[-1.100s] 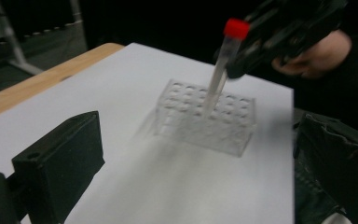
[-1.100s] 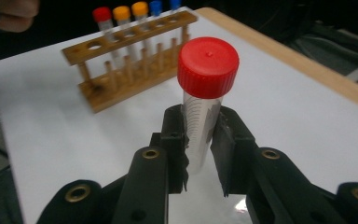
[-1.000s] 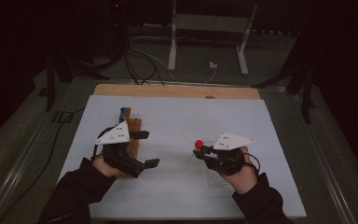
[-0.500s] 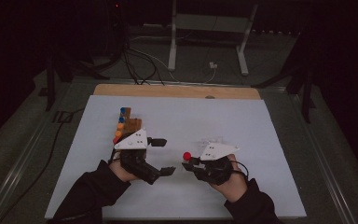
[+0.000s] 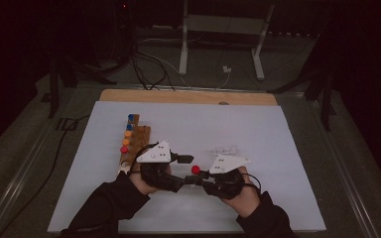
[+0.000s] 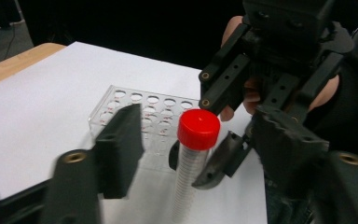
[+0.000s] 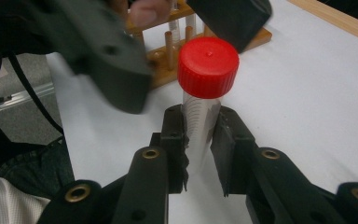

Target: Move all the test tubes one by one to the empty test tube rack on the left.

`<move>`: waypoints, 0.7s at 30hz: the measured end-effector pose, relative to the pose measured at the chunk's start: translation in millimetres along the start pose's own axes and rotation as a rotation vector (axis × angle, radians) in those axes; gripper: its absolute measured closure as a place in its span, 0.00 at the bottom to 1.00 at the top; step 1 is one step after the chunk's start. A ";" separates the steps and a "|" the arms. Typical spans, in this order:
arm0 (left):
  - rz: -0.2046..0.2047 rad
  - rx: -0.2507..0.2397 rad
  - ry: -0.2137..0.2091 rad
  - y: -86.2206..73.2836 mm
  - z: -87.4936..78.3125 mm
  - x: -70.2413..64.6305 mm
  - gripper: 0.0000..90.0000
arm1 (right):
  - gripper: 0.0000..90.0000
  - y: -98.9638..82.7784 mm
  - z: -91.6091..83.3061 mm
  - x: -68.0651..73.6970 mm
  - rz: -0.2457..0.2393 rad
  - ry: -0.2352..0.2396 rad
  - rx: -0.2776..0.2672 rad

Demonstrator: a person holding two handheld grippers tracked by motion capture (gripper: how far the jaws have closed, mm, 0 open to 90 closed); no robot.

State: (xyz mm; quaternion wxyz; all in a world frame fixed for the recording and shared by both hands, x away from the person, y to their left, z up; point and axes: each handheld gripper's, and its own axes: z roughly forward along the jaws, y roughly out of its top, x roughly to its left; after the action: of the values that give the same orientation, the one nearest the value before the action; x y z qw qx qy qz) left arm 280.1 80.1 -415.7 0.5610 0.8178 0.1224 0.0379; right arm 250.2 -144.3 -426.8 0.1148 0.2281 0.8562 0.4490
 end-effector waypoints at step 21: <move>0.045 0.016 -0.017 6.1 4.1 1.8 0.79 | 0.84 0.8 -2.8 -1.3 -0.001 -0.013 -0.014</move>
State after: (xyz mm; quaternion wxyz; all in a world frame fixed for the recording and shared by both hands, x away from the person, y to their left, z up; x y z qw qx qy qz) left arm 283.6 74.7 -411.7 0.5544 0.8252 0.0996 0.0427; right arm 250.4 -146.5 -424.5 0.1221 0.2298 0.8524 0.4536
